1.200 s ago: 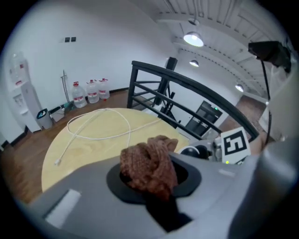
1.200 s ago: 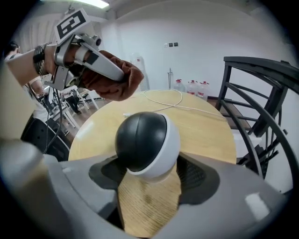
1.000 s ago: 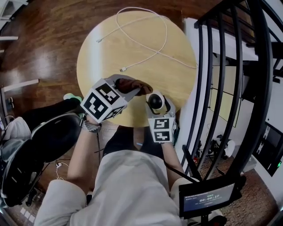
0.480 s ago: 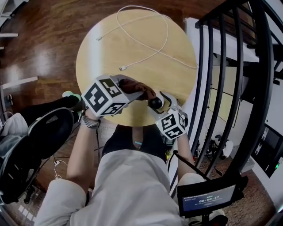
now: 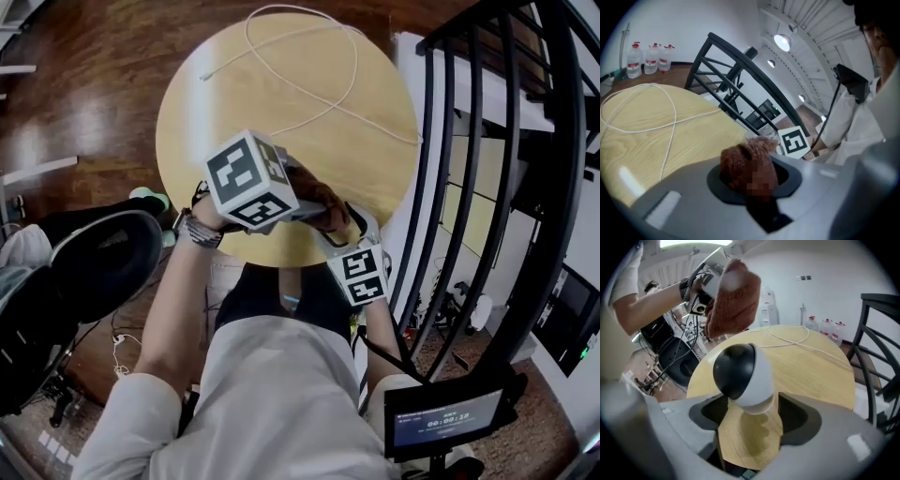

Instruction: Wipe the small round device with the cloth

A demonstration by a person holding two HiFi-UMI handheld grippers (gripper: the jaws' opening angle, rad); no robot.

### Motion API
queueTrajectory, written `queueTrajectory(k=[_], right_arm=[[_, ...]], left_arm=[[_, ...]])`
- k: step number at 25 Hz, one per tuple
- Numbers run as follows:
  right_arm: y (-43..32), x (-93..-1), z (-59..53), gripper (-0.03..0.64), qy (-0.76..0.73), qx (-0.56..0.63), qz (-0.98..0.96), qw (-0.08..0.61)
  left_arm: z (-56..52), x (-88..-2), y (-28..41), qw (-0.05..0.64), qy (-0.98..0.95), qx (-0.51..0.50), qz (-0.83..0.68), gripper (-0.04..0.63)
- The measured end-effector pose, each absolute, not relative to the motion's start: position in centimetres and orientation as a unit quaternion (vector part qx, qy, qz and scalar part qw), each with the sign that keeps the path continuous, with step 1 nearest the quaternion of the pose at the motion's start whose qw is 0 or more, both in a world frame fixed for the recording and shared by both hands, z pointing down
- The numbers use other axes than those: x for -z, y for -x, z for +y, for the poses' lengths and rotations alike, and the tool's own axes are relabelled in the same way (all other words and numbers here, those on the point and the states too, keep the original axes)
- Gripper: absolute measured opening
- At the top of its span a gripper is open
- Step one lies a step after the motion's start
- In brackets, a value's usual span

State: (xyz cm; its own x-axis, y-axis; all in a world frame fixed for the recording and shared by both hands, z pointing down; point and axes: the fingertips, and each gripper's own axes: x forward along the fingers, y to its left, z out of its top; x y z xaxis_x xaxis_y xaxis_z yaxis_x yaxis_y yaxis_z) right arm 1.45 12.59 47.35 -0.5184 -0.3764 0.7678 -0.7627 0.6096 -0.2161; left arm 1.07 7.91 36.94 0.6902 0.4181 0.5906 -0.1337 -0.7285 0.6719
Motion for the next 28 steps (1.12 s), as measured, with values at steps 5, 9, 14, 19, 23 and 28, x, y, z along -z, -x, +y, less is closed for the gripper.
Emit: queueTrajectory(k=[5, 9, 14, 19, 23, 28], right_arm=[[-0.9, -46.6, 13.2, 0.333, -0.386, -0.314, -0.802, 0.331], [-0.4, -46.3, 12.5, 0.333, -0.41, -0.325, -0.788, 0.325], [-0.2, -46.1, 12.5, 0.331, -0.402, -0.317, -0.791, 0.335], [0.0, -45.9, 12.4, 0.329, -0.406, -0.316, -0.789, 0.335], [0.1, -45.9, 12.5, 0.324, -0.401, -0.311, -0.79, 0.343], [0.3, -45.8, 12.9, 0.324, -0.4, -0.307, -0.791, 0.347]], left_arm=[[8.8, -38.3, -1.2, 0.375, -0.833, -0.394, 0.102, 0.084], [8.3, -39.2, -1.3, 0.366, -0.832, -0.408, 0.087, 0.086], [8.0, -39.4, -1.2, 0.351, -0.832, -0.42, 0.089, 0.086], [7.5, -39.3, -1.0, 0.35, -0.832, -0.422, 0.087, 0.086], [7.0, -39.9, -0.5, 0.351, -0.831, -0.426, 0.068, 0.086], [7.0, -41.1, -0.1, 0.354, -0.823, -0.44, 0.059, 0.084]])
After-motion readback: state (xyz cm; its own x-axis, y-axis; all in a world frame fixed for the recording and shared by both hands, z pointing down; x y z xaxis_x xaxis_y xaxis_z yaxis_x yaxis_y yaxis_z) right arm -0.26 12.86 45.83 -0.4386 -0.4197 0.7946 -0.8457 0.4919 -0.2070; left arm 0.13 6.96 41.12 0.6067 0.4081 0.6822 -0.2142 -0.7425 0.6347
